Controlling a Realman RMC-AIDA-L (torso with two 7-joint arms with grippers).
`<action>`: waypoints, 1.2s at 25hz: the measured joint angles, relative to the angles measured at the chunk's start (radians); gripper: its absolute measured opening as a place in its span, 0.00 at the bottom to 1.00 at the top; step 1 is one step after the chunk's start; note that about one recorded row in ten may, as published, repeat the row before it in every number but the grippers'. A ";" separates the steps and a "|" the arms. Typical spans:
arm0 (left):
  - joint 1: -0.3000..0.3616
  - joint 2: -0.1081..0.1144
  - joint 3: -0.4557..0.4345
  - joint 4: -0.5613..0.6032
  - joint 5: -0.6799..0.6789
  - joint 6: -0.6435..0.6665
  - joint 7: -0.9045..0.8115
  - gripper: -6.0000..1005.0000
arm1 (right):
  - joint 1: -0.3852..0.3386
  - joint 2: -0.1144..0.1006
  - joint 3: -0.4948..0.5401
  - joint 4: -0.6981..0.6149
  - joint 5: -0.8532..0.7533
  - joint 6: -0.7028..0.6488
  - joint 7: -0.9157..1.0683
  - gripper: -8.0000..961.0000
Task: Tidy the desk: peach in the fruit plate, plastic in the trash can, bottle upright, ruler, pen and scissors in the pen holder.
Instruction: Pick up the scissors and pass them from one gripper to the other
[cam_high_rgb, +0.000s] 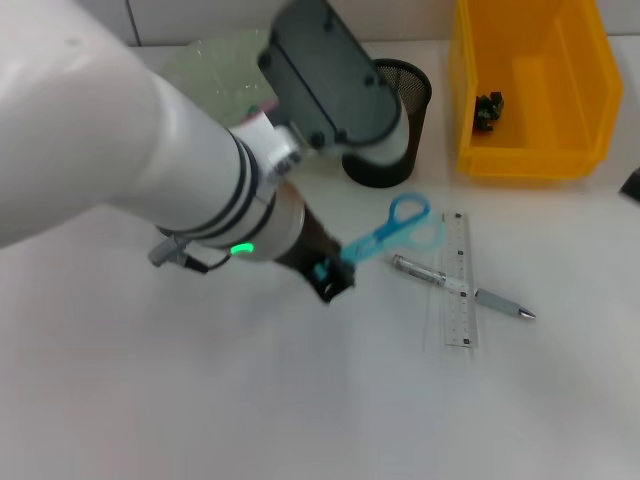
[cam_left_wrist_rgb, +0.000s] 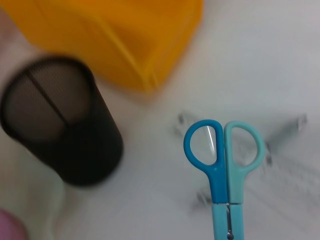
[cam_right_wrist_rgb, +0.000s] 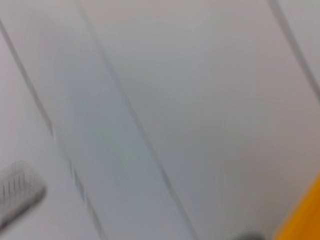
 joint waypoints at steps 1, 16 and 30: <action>0.025 0.000 -0.008 0.038 0.005 -0.025 0.003 0.24 | -0.006 0.000 0.019 0.054 0.051 -0.026 -0.025 0.87; 0.274 0.003 0.143 0.150 0.014 -0.568 0.169 0.27 | 0.061 0.011 0.057 0.669 0.251 -0.063 -0.464 0.86; 0.280 0.003 0.181 0.138 0.017 -0.614 0.179 0.29 | 0.173 0.013 0.059 0.737 0.185 0.068 -0.409 0.85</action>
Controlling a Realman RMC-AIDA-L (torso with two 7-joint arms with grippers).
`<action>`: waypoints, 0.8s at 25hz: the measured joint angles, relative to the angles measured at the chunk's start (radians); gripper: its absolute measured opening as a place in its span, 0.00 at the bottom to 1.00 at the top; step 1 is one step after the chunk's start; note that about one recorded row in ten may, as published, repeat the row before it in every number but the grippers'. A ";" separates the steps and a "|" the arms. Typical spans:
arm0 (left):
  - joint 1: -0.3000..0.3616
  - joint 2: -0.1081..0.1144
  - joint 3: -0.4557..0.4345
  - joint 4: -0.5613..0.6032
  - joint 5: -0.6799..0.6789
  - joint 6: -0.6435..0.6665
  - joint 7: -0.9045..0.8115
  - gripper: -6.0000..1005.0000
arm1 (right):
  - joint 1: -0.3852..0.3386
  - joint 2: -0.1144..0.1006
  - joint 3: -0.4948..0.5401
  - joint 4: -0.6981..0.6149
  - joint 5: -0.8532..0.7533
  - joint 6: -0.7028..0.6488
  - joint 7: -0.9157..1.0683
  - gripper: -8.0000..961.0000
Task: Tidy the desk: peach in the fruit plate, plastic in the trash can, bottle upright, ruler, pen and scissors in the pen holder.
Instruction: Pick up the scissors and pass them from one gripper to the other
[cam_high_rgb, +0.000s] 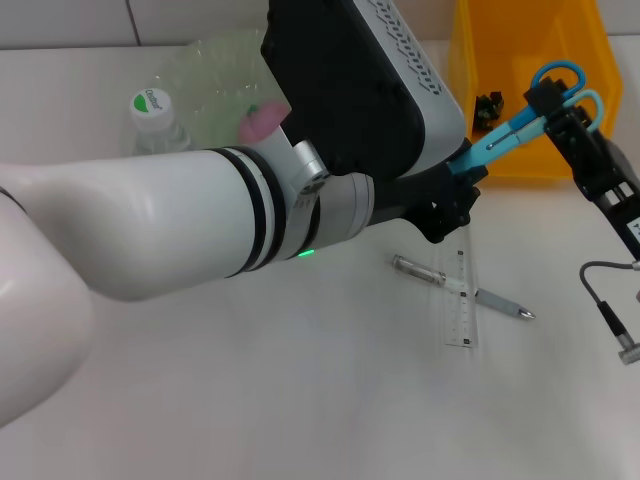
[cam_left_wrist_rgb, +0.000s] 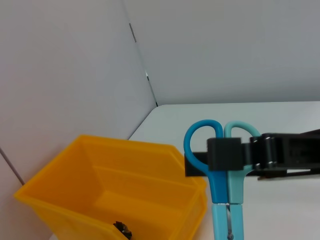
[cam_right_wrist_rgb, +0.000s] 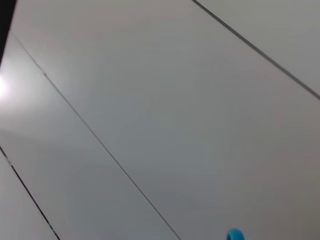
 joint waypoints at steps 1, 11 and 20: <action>-0.001 0.000 0.000 0.000 0.000 -0.001 0.000 0.29 | 0.004 -0.001 -0.001 -0.002 -0.002 0.008 0.020 0.85; -0.006 0.002 0.001 -0.001 0.002 -0.001 0.004 0.31 | 0.017 -0.001 -0.002 -0.017 -0.012 0.015 0.094 0.61; -0.005 0.001 -0.005 -0.012 0.001 0.001 0.007 0.33 | 0.008 0.000 -0.002 -0.017 -0.015 0.000 0.085 0.22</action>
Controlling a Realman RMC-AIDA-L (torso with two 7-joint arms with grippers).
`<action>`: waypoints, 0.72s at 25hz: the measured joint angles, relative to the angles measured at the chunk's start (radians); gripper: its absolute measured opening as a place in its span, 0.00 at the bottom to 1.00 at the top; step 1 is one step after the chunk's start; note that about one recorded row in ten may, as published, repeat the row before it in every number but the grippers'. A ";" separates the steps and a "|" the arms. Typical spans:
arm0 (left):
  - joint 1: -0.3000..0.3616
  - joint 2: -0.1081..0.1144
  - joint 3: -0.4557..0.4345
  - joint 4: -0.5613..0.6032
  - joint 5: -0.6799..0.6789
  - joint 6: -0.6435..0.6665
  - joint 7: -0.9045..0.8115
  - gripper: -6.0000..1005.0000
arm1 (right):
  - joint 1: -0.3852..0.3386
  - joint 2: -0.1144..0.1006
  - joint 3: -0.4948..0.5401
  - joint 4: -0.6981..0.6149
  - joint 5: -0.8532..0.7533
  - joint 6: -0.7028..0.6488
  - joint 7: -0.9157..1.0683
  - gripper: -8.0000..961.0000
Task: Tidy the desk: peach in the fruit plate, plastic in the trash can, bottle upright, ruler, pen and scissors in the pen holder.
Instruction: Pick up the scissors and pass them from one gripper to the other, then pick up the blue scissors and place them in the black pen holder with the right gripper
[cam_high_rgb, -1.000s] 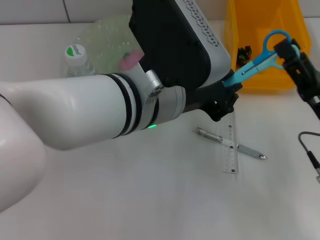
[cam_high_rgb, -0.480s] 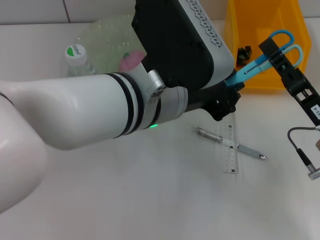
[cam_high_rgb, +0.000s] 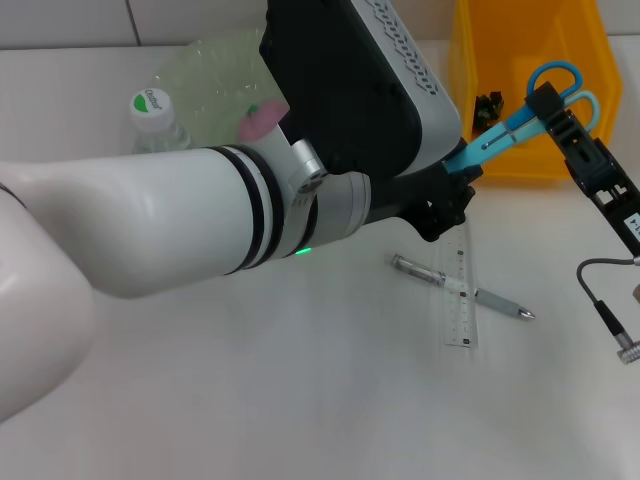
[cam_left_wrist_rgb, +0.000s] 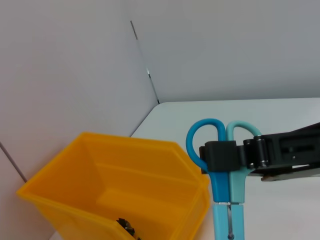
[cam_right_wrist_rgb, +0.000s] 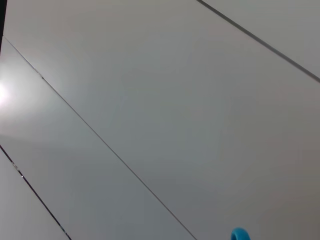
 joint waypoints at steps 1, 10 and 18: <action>-0.002 0.000 0.000 -0.003 0.000 0.001 0.003 0.33 | 0.000 0.000 0.000 0.000 0.000 -0.001 0.000 0.18; 0.004 0.001 0.008 -0.006 -0.005 0.002 0.042 0.34 | -0.006 0.000 0.012 -0.001 0.007 -0.027 -0.004 0.09; 0.060 0.008 -0.093 0.051 -0.257 -0.012 0.253 0.39 | -0.025 -0.005 0.086 -0.037 0.012 -0.048 0.000 0.09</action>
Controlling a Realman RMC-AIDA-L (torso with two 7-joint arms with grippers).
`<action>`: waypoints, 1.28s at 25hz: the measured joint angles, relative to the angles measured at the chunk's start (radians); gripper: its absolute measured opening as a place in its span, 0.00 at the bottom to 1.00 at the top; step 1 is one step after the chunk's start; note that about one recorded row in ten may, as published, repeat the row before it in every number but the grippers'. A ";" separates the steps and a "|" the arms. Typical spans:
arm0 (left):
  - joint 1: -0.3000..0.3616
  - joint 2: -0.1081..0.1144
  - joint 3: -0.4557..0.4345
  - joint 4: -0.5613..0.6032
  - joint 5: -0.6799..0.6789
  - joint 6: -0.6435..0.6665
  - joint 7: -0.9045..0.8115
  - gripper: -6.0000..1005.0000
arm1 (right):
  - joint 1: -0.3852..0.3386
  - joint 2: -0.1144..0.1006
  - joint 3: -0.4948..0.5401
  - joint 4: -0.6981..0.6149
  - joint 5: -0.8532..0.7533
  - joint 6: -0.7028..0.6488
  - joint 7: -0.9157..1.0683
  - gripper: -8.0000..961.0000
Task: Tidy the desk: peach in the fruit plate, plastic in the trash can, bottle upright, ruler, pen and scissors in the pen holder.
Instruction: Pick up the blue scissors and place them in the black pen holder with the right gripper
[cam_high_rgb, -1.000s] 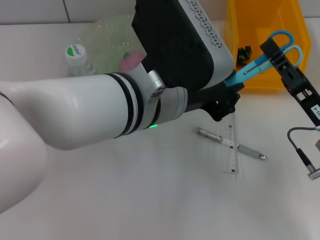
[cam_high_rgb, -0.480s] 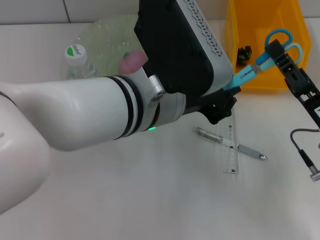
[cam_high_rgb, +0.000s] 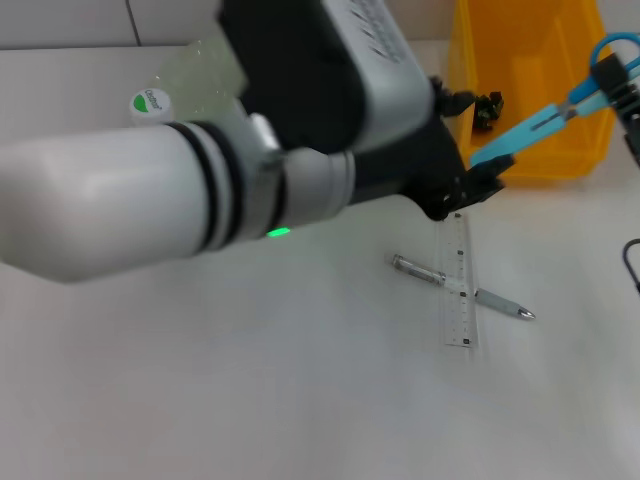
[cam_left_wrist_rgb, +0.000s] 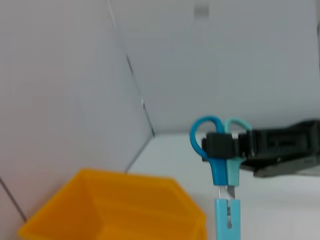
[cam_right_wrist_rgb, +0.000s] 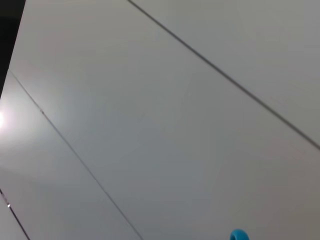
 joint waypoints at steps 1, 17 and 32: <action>0.015 0.001 -0.041 0.004 -0.106 0.012 0.091 0.43 | -0.003 0.000 0.010 -0.006 0.000 -0.003 0.002 0.09; -0.073 0.006 -0.685 -1.133 -1.193 0.951 1.460 0.87 | 0.183 0.002 0.034 -0.084 -0.003 0.077 -0.292 0.12; -0.089 0.010 -0.709 -1.369 -1.124 0.952 1.613 0.87 | 0.363 0.006 0.004 -0.007 -0.008 0.485 -0.568 0.18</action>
